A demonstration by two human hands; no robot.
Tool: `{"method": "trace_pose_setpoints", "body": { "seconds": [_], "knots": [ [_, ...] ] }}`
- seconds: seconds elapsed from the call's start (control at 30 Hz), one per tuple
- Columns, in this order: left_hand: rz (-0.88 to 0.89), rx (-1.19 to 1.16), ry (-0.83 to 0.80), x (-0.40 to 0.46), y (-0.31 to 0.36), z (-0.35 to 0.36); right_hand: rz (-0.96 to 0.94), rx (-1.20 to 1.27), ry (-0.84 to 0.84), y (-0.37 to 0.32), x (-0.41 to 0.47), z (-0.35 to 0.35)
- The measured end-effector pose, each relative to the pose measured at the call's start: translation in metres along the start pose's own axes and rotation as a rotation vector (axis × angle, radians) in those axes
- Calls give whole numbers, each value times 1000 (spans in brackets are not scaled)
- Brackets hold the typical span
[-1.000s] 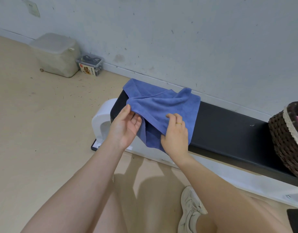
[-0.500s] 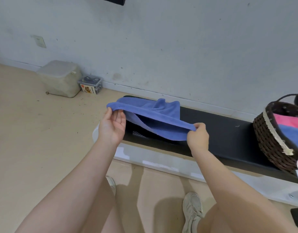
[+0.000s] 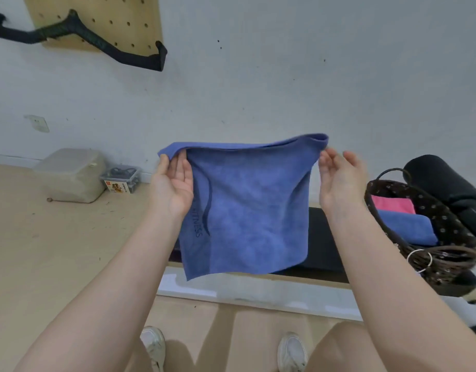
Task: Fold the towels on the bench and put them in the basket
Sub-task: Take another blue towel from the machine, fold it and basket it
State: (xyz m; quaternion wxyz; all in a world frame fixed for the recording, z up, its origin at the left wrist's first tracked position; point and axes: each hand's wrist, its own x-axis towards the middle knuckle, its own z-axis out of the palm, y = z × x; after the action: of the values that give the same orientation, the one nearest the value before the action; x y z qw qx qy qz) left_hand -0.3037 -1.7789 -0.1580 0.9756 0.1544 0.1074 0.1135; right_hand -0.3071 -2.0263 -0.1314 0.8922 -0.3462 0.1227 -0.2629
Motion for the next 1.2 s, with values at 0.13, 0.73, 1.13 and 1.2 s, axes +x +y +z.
{"method": "trace_pose_setpoints", "body": {
  "seconds": [0.13, 0.73, 1.13, 1.2],
  "knots": [
    [-27, 78, -25, 11, -5, 20, -162, -404, -26, -16, 21, -2],
    [-177, 189, -124, 15, -42, -5, -143, -1464, -897, 115, -10, -32],
    [-144, 88, -74, 24, -42, -18, 62, -1515, -225, 92, 22, -74],
    [-119, 75, -61, 30, -41, -20, 133, -1197, -143, 82, 25, -65]
  ]
}}
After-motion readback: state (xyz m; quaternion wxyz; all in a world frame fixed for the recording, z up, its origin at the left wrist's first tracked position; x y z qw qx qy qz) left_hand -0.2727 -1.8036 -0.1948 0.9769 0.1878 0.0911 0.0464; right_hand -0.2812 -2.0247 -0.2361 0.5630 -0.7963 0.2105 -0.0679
